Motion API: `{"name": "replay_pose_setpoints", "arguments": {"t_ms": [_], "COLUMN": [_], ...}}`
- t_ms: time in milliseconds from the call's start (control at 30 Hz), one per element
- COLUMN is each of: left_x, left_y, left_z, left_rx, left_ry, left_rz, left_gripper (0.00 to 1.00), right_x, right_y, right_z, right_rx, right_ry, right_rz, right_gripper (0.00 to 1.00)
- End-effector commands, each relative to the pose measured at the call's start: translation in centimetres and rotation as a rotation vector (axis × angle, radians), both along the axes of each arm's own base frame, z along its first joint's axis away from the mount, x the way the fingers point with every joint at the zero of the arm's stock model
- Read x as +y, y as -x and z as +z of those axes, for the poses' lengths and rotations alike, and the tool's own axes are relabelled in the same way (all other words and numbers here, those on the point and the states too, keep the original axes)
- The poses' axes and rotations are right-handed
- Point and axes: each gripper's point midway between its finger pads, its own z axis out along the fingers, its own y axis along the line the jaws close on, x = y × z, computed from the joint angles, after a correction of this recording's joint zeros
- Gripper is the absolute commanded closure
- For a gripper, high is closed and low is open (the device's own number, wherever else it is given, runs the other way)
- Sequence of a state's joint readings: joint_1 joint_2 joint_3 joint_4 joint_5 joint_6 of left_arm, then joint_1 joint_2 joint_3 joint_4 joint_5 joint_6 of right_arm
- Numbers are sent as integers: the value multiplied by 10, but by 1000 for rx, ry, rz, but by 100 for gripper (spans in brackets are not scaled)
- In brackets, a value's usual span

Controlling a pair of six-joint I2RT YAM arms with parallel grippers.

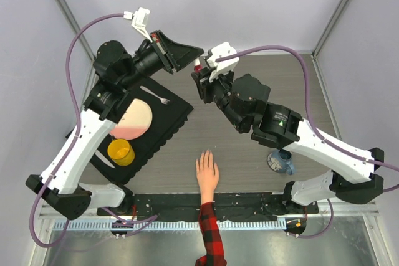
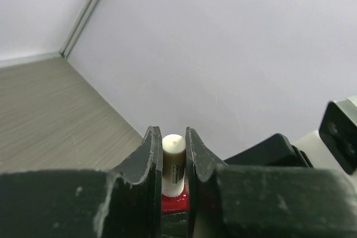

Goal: Paint the nails

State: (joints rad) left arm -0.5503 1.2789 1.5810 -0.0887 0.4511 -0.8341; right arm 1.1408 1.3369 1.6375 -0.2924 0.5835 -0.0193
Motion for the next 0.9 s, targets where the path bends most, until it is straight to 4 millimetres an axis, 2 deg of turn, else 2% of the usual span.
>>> {"name": "replay_pose_setpoints", "arguments": {"t_ms": [0,67,100,133,167,233,267,300,333,367,433,467,500,533,567,633,667,700,767,867], "left_x": [-6,-6,-4,-2,-3,3,5,7,13,16,20,19,18,17,15,7,5,3,0,-2], "left_y": [-7,-6,-5,-2,1,3,6,5,0,-1,-1,-1,0,1,3,1,0,0,2,7], "left_z": [-4,-5,-4,0,-2,1,0,0,0,1,1,3,0,3,8,2,3,4,8,15], "left_rx": [31,32,24,11,7,-6,-6,0,21,15,18,16,26,11,13,45,43,54,34,15], "left_ry": [-15,-21,-25,-23,-29,-21,-13,-6,13,29,41,53,51,61,84,81,86,92,103,120], "left_rz": [37,39,41,41,28,20,9,8,17,11,-7,-16,-37,-55,-84,-135,-150,-164,-199,-237], "left_gripper": [100,99,93,84,66,52,40,37,35,33,32,31,31,30,30,31,33,34,35,37], "right_x": [-12,-7,1,-3,-4,1,-10,-12,-6,-15,-15,-12,-19,-21,-19,-28,-27,-29,-34,-35], "right_y": [1,7,13,5,4,9,-5,-2,7,-2,1,12,7,9,20,17,19,28,26,26], "right_z": [18,18,18,17,13,12,7,8,7,6,4,3,3,3,6,9,18,19,27,28], "right_rx": [-128,-125,-122,-108,-83,-22,12,48,71,85,134,150,167,209,220,249,268,286,309,312], "right_ry": [94,63,47,34,27,-46,-79,-122,-136,-149,-179,-179,-194,-223,-241,-286,-359,-369,-456,-483], "right_rz": [-63,-1,75,95,142,280,271,324,424,439,509,611,618,655,754,813,863,936,993,1029], "right_gripper": [99,99,99,99,99,99,99,99,99,99,99,99,99,99,99,99,99,99,99,99]}}
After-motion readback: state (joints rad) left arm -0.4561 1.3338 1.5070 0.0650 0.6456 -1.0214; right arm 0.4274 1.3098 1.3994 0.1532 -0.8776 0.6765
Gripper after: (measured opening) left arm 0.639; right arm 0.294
